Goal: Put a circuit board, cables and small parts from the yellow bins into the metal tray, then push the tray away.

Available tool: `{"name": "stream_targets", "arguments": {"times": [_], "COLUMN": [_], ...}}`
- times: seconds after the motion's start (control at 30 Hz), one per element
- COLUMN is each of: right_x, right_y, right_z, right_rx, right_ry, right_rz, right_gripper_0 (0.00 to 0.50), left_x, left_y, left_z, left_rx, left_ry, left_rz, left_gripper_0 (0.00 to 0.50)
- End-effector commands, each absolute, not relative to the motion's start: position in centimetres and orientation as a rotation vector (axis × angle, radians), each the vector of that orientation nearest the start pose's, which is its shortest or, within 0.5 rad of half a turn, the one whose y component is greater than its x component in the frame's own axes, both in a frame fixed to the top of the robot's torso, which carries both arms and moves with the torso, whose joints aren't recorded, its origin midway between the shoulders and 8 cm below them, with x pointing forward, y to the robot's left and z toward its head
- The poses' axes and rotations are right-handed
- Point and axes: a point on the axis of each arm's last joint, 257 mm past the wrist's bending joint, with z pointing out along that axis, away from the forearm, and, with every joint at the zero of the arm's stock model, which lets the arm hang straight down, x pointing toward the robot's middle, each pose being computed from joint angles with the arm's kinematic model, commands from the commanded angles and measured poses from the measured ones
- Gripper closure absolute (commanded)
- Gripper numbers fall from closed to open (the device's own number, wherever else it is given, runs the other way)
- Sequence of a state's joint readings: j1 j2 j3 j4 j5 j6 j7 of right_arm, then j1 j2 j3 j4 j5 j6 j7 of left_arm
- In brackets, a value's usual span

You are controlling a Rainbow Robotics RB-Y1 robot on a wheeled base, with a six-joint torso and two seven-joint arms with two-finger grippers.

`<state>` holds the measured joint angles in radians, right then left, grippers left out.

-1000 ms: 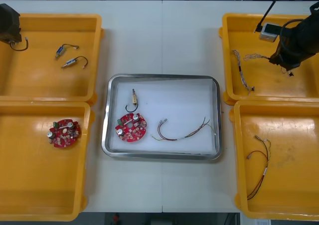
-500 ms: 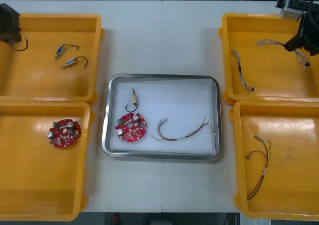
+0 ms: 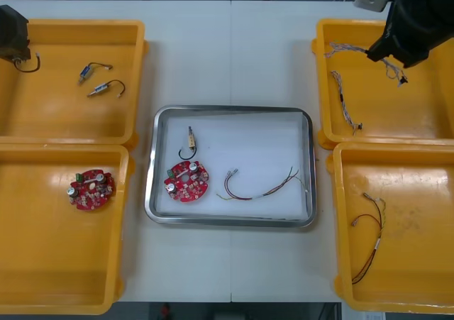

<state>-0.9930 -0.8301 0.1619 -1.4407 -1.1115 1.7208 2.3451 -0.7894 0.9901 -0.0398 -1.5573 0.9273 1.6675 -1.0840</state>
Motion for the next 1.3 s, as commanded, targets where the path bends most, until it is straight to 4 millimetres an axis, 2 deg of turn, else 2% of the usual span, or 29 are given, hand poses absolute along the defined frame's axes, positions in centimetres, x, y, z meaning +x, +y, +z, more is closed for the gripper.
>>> {"name": "stream_targets", "arguments": {"times": [0.03,0.2,0.37,0.53,0.73,1.13,1.3], "right_x": [52.2,50.6,49.9,50.1,49.9,48.8,49.1], "right_y": [-19.9,-15.8,-13.4,-11.5,-9.0,-6.3,-5.8], "right_z": [-4.4,-5.5,-6.9,-9.4,-13.4,-20.2,-22.1], "right_rx": [-1.431,-1.447,-1.472,-1.516,-1.600,-1.789,-1.829], "right_ry": [2.106,2.088,2.087,2.061,2.020,1.918,1.893], "right_rz": [0.012,0.024,-0.043,-0.089,-0.131,-0.205,-0.219], "right_gripper_0": [0.500,0.500,0.500,0.500,0.500,0.500,0.500], "left_x": [52.7,52.7,52.7,52.7,52.7,52.7,52.7], "left_y": [39.8,39.8,39.8,39.8,39.8,39.8,39.8], "left_z": [-2.4,-2.4,-2.4,-2.4,-2.4,-2.4,-2.4], "left_rx": [-0.171,-0.171,-0.171,-0.171,-0.171,-0.171,-0.171], "left_ry": [2.477,2.477,2.477,2.477,2.477,2.477,2.477], "left_rz": [-0.009,-0.009,-0.009,-0.009,-0.009,-0.009,-0.009], "left_gripper_0": [0.500,0.500,0.500,0.500,0.500,0.500,0.500]}}
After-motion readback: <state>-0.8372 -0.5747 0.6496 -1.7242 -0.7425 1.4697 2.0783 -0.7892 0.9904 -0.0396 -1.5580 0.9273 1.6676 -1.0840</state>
